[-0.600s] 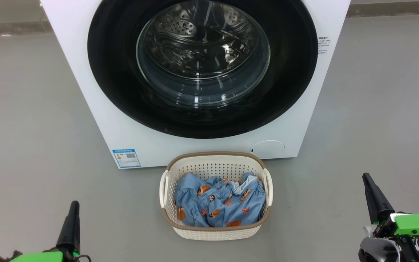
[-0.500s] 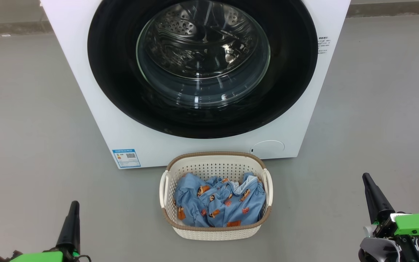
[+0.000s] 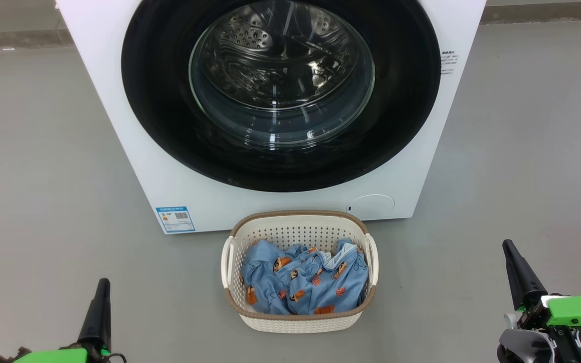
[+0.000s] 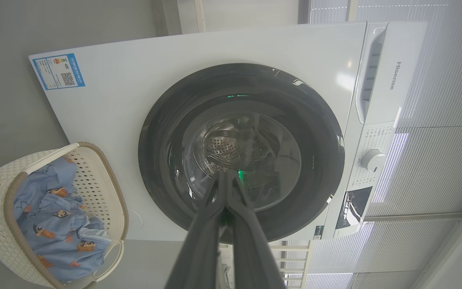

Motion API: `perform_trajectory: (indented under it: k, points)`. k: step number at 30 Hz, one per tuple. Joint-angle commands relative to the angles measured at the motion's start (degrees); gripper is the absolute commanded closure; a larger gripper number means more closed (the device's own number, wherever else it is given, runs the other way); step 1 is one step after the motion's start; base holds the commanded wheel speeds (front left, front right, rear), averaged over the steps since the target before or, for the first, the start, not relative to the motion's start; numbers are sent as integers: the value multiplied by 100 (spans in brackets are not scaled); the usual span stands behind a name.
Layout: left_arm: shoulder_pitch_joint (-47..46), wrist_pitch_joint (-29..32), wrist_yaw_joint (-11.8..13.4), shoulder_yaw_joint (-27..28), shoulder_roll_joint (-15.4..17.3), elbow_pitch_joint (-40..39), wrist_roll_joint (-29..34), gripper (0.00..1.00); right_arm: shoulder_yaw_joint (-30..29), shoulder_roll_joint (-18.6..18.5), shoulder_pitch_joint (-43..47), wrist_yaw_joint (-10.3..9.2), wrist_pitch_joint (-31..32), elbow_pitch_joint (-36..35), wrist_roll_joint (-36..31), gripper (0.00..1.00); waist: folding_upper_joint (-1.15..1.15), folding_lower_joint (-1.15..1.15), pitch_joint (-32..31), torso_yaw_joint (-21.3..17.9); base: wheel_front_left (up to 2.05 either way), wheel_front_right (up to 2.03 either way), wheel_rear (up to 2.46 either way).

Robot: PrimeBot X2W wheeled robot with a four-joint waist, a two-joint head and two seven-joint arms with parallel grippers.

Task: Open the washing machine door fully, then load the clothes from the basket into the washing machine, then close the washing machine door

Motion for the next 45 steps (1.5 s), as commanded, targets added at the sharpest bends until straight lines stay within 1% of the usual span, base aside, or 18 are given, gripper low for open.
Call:
perform_trajectory:
  k: [1,31,32,35,38,42,45]
  points:
    - [-207,37,-39,182,51,-105,55,100,109,-57,-218,10,26,-141,-55,100,0,0,0,0,0,0,0]
    - [-207,37,-39,182,51,-105,55,100,109,-57,-218,10,26,-141,-55,100,0,0,0,0,0,0,0]
    - [4,-3,1,-3,-1,15,-1,0,3,4,4,1,-1,17,1,0,0,0,0,0,0,0,0]
    - [85,-5,10,-31,-28,194,-2,0,12,71,87,0,-2,220,2,0,0,0,1,0,0,0,0]
    - [71,-32,9,-39,-27,165,-6,0,22,69,68,0,-15,195,9,0,0,1,5,1,0,0,0]
    - [49,-95,8,-63,-25,100,8,0,44,65,24,0,-64,173,15,0,0,10,-5,3,0,0,0]
    - [44,-145,6,-81,-23,46,13,0,63,62,-4,1,-93,146,30,0,0,4,-2,3,0,0,0]
